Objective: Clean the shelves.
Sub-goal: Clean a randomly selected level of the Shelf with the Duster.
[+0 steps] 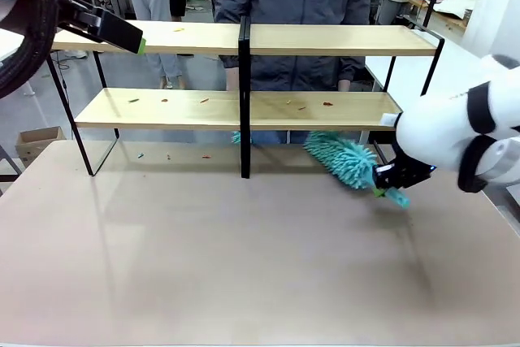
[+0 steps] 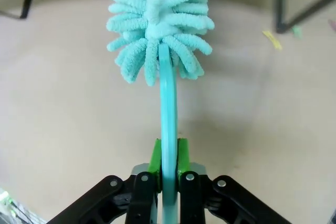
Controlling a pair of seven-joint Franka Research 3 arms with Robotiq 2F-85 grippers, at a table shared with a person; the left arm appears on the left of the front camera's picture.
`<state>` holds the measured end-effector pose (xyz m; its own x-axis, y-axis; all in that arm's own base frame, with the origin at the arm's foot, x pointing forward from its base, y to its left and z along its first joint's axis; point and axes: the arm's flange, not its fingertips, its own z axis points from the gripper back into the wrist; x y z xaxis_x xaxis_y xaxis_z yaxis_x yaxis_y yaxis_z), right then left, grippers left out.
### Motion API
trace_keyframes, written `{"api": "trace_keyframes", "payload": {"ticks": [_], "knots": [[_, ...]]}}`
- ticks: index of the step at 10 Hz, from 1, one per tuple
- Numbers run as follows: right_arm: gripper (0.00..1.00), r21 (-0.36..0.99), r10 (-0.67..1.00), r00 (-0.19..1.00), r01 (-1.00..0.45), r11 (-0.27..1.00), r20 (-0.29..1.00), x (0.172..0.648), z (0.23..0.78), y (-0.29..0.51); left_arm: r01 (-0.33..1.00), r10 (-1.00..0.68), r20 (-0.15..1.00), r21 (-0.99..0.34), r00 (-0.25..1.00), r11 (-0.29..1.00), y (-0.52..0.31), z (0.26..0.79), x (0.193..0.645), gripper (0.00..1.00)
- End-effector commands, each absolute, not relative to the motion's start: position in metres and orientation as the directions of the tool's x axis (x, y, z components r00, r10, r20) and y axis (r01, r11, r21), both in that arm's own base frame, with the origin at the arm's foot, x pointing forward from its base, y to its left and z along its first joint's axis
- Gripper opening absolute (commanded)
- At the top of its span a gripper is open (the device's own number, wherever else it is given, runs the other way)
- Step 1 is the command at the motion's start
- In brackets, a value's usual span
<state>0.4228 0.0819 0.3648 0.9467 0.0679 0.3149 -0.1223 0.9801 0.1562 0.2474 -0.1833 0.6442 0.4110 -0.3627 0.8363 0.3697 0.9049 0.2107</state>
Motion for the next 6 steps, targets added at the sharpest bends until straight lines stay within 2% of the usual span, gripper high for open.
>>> {"api": "trace_keyframes", "payload": {"ticks": [1,4,6], "knots": [[0.00,-0.004,0.025,0.939,-0.026,1.000,0.344,0.278,0.393,0.072,0.367,-0.362,0.837,0.212,0.409,0.906,-0.183,0.645,0.247,1.00],[0.00,-0.070,0.001,0.968,0.017,0.997,0.251,0.256,0.422,0.091,0.367,-0.362,0.837,0.212,0.409,0.906,-0.183,0.645,0.247,1.00],[0.00,-0.019,0.049,0.967,-0.046,0.999,0.250,0.255,0.422,0.094,0.367,-0.362,0.837,0.212,0.409,0.906,-0.183,0.645,0.247,1.00]]}}
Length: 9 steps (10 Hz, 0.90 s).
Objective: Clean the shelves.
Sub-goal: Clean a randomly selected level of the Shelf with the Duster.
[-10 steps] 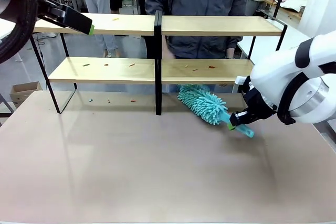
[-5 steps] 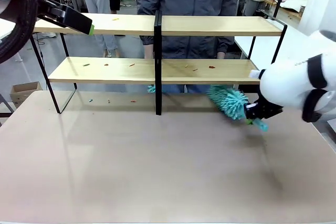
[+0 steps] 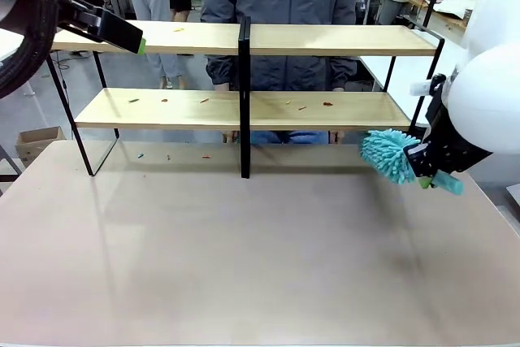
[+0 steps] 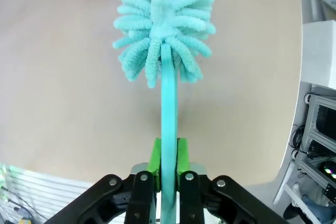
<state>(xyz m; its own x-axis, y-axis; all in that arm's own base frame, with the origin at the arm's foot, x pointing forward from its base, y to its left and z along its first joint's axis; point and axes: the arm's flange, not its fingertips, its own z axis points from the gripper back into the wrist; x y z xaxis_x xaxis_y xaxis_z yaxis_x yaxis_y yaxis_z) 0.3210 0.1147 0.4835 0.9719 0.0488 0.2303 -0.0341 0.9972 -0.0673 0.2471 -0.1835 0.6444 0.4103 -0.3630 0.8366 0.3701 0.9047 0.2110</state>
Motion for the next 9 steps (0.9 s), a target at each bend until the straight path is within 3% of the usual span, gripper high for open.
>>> {"api": "trace_keyframes", "payload": {"ticks": [1,3,5,7,8,9], "knots": [[0.00,0.000,0.055,0.968,-0.056,0.998,0.243,0.256,0.421,0.093,0.367,-0.362,0.837,0.212,0.409,0.906,-0.183,0.645,0.247,1.00],[0.00,0.208,0.135,0.978,-0.166,0.964,0.158,0.247,0.439,0.085,0.367,-0.362,0.837,0.212,0.409,0.906,-0.183,0.645,0.247,1.00],[0.00,0.393,0.250,0.964,-0.267,0.880,0.094,0.225,0.503,0.039,0.367,-0.362,0.837,0.212,0.409,0.906,-0.183,0.645,0.247,1.00],[0.00,0.485,0.399,0.910,-0.399,0.778,0.110,0.197,0.576,-0.011,0.367,-0.362,0.837,0.212,0.409,0.906,-0.183,0.645,0.247,1.00],[0.00,0.498,0.458,0.853,-0.519,0.694,0.251,0.185,0.605,-0.028,0.367,-0.362,0.837,0.212,0.409,0.906,-0.183,0.645,0.247,1.00],[0.00,0.423,0.443,0.769,-0.629,0.652,0.461,0.176,0.626,-0.045,0.367,-0.362,0.837,0.212,0.409,0.906,-0.183,0.645,0.247,1.00]]}}
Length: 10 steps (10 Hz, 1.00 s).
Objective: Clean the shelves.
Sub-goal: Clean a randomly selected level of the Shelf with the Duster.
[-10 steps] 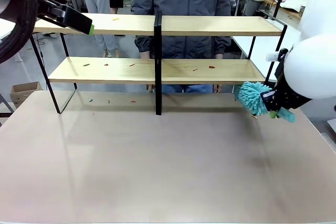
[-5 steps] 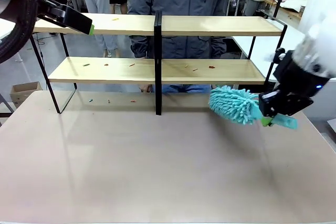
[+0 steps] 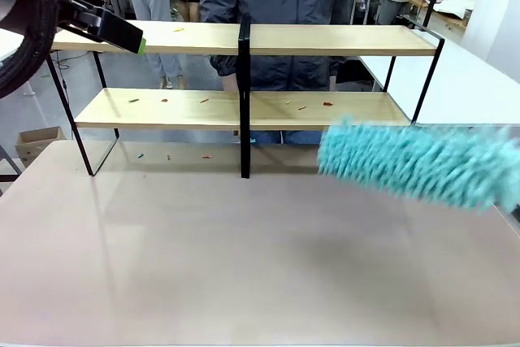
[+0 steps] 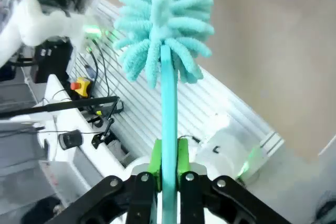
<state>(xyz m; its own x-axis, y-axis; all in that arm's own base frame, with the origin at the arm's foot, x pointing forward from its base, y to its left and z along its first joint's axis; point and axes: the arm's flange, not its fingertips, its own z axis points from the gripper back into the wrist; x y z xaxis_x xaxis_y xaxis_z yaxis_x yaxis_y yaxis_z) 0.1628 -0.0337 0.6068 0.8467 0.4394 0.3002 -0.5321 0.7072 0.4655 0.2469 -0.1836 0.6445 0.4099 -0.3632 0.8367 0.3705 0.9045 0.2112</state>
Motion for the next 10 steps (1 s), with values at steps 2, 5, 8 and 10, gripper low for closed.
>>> {"api": "trace_keyframes", "payload": {"ticks": [2,5,8,10], "knots": [[0.00,0.286,0.368,0.510,-0.808,0.515,0.778,0.169,0.635,-0.066,0.367,-0.362,0.837,0.212,0.409,0.906,-0.183,0.645,0.247,1.00],[0.00,0.355,0.408,0.699,-0.676,0.646,0.587,0.150,0.653,-0.071,0.367,-0.362,0.837,0.212,0.409,0.906,-0.183,0.645,0.247,1.00],[0.12,0.327,0.407,0.615,-0.745,0.582,0.675,0.166,0.644,-0.078,0.367,-0.362,0.837,0.212,0.409,0.906,-0.183,0.645,0.247,1.00],[0.12,0.357,0.456,0.635,-0.751,0.556,0.624,0.174,0.635,-0.068,0.367,-0.362,0.837,0.212,0.409,0.906,-0.183,0.645,0.247,1.00]]}}
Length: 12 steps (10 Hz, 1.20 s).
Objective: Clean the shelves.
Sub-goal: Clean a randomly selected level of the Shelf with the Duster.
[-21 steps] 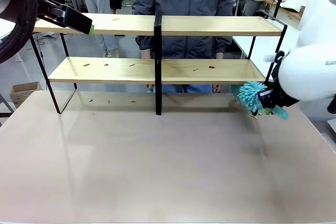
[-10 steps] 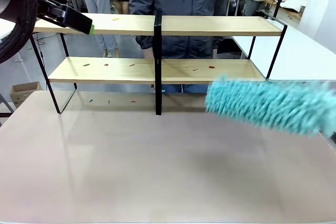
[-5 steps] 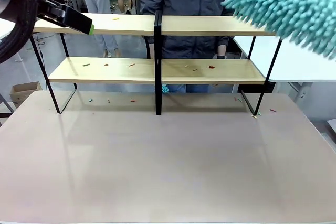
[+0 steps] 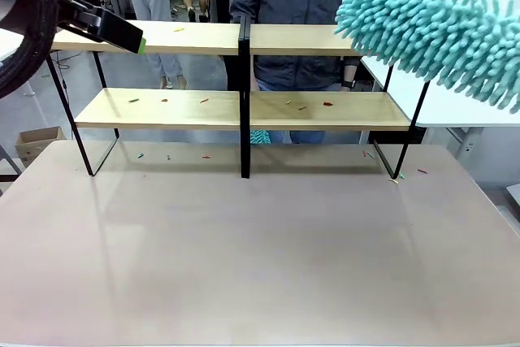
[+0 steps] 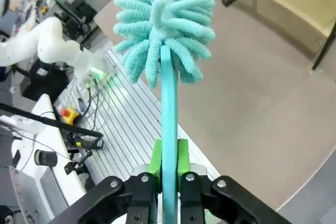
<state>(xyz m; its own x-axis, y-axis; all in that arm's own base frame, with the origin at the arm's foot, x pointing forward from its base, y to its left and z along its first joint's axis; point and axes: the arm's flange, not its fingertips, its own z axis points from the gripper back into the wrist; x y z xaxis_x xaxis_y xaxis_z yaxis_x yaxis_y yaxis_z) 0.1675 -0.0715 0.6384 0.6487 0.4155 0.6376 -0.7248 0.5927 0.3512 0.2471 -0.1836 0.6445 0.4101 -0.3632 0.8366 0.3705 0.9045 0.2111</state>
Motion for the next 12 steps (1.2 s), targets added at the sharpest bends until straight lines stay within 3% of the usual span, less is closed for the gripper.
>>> {"api": "trace_keyframes", "payload": {"ticks": [1,2,6,7,10,12], "knots": [[0.12,0.399,0.537,0.688,-0.723,0.564,0.488,0.180,0.621,-0.055,0.367,-0.362,0.837,0.212,0.409,0.906,-0.183,0.645,0.247,1.00],[0.12,0.429,0.588,0.720,-0.693,0.579,0.369,0.188,0.600,-0.040,0.367,-0.362,0.837,0.212,0.409,0.906,-0.183,0.645,0.247,1.00],[0.12,0.410,0.577,0.798,-0.592,0.693,0.177,0.227,0.529,0.001,0.367,-0.362,0.837,0.212,0.409,0.906,-0.183,0.645,0.247,1.00],[0.12,0.455,0.607,0.752,-0.649,0.610,0.258,0.211,0.547,-0.009,0.367,-0.362,0.837,0.212,0.409,0.906,-0.183,0.645,0.247,1.00],[0.12,0.302,0.576,0.802,-0.594,0.745,0.157,0.242,0.510,0.018,0.367,-0.362,0.837,0.212,0.409,0.906,-0.183,0.645,0.247,1.00],[0.12,0.288,0.525,0.834,-0.552,0.783,0.171,0.257,0.477,0.022,0.367,-0.362,0.837,0.212,0.409,0.906,-0.183,0.645,0.247,1.00]]}}
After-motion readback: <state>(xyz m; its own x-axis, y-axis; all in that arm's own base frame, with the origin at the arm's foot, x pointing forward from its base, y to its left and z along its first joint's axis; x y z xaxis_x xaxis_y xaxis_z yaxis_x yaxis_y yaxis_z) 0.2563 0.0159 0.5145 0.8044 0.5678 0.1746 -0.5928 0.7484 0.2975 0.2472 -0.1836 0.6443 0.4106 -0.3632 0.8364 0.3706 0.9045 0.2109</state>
